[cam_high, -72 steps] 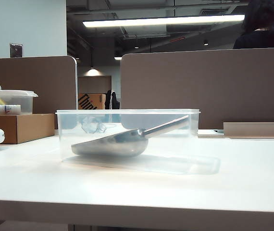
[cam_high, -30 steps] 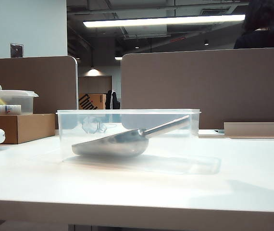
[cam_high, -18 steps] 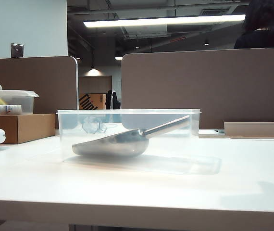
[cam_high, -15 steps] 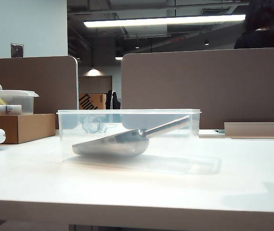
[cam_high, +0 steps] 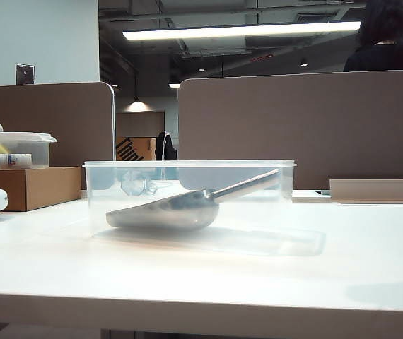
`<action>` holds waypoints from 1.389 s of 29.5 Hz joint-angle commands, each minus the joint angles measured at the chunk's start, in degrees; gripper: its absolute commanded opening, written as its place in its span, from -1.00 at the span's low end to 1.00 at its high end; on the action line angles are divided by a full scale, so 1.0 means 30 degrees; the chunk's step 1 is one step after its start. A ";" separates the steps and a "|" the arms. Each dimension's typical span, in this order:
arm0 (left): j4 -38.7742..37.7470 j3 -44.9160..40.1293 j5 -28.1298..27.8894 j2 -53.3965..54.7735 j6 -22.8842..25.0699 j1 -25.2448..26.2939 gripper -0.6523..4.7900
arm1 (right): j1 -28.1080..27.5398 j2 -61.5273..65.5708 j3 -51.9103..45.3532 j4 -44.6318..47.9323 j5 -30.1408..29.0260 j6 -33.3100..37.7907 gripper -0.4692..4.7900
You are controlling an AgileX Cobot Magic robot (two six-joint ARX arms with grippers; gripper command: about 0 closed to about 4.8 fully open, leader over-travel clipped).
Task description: Pick up the metal ice scoop from the table and place it inside the transparent plastic box.
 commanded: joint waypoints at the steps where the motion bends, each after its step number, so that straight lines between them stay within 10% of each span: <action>1: 0.0233 -0.0007 0.0015 0.0022 0.0007 0.0022 -0.68 | -0.0051 -0.0007 -0.0087 0.0386 0.0044 -0.0058 -0.74; 41: 0.0233 -0.0007 0.0015 0.0029 0.0007 0.0015 -0.68 | -0.0495 -0.0007 -0.0087 0.0619 0.0051 -0.0073 -0.74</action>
